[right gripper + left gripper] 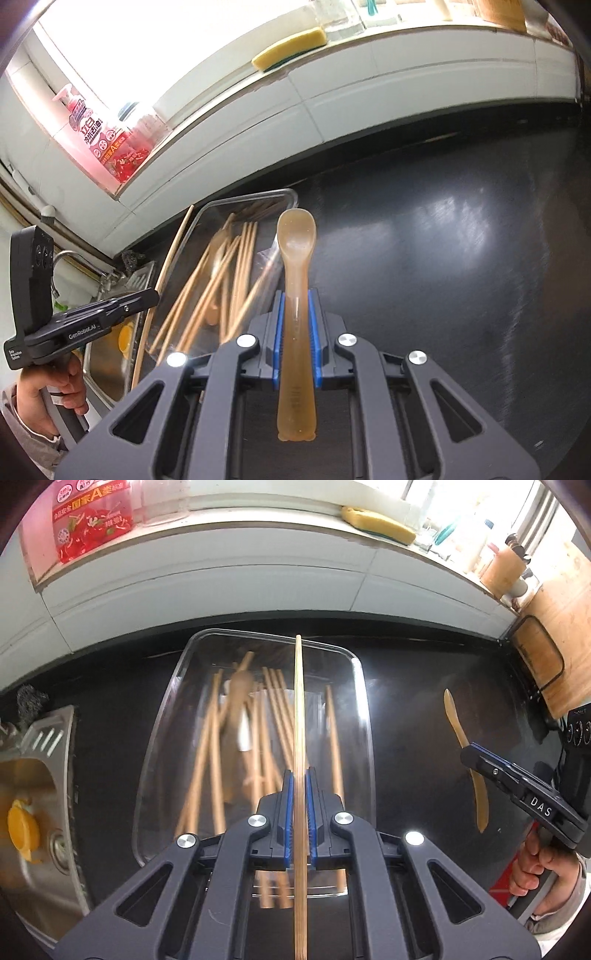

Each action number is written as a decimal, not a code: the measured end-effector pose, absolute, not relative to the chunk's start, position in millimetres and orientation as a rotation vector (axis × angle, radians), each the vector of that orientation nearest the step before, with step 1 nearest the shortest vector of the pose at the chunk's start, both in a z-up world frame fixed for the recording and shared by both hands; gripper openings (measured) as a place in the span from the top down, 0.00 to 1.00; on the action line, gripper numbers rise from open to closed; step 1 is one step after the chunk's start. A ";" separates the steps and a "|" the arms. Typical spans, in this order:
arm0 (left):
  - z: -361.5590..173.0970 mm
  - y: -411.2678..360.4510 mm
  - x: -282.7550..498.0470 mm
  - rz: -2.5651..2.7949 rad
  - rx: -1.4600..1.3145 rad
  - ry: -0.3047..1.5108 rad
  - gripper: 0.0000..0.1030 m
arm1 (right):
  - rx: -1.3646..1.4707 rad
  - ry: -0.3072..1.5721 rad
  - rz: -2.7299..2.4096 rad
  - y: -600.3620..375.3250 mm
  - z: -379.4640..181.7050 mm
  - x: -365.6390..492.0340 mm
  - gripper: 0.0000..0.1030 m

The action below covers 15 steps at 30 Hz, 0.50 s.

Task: Organize utensils
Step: 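Carry the amber spoon and chopstick over the clear plastic tray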

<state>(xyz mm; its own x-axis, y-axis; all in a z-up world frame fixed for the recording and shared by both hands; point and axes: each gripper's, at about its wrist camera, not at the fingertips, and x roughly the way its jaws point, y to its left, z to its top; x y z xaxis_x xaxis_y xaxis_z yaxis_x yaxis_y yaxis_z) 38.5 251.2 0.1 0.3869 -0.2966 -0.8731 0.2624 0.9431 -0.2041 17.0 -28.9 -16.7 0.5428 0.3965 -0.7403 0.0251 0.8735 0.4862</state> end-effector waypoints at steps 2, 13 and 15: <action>-0.3 258.1 41.4 -0.368 -0.040 1.124 0.94 | 0.488 0.979 0.227 -19.9 -16.1 16.2 0.88; -6.8 267.0 55.7 -0.421 -0.051 1.127 0.94 | 0.457 0.985 0.271 29.2 1.2 36.4 0.88; -8.3 267.4 60.9 -0.419 -0.055 1.127 0.94 | 0.449 0.981 0.275 35.4 4.4 42.1 0.88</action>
<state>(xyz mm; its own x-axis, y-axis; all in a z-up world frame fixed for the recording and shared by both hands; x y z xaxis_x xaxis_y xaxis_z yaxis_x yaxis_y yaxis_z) 60.9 267.4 -8.3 0.3605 -0.3522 -0.8637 0.2973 0.9211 -0.2515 42.1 35.4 4.4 0.5327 0.4200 -0.7347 -0.0236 0.8752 0.4832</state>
